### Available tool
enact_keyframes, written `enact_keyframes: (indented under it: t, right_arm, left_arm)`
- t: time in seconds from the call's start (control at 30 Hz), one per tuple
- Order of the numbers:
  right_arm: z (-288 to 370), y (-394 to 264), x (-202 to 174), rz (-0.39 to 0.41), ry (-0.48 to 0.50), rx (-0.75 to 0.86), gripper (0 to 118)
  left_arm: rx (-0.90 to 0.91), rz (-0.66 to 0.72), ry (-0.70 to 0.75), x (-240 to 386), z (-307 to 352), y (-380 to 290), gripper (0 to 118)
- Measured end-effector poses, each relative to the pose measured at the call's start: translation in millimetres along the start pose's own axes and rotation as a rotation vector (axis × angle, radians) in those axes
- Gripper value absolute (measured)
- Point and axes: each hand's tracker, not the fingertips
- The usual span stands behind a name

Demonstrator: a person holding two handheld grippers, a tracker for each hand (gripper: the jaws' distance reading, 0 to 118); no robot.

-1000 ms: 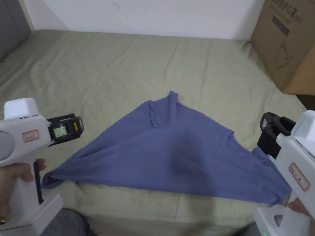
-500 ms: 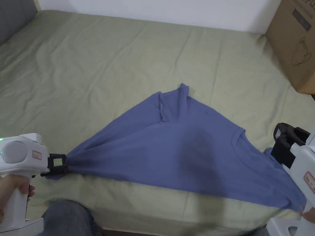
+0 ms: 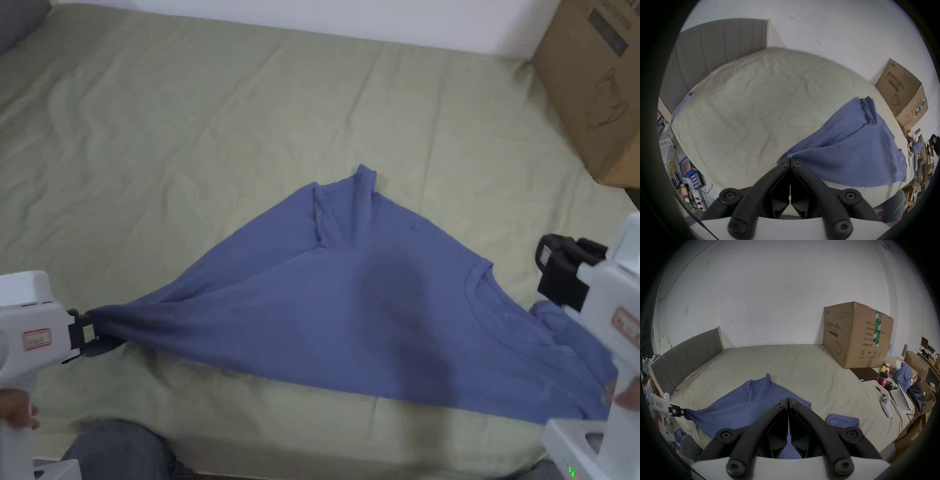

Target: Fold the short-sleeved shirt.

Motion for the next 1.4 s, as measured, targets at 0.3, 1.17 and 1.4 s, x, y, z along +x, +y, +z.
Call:
enact_keyframes:
  t: [0.3,1.17,1.4]
  right_arm:
    - [-140.6,92.2,-1.0,0.049,0.129,-0.286,114]
    - [-410.2,24.2,-18.3,0.109,0.063,-0.800,37]
    - [-378.6,49.9,-18.3,0.085,0.091,-0.759,2]
  left_arm:
    - [0.054,0.014,-0.019,10.1,24.8,-3.4,0]
    - [-0.034,0.107,0.059,25.5,-1.4,-2.6,0]
    - [-0.028,0.081,0.048,33.3,2.7,0.2,0]
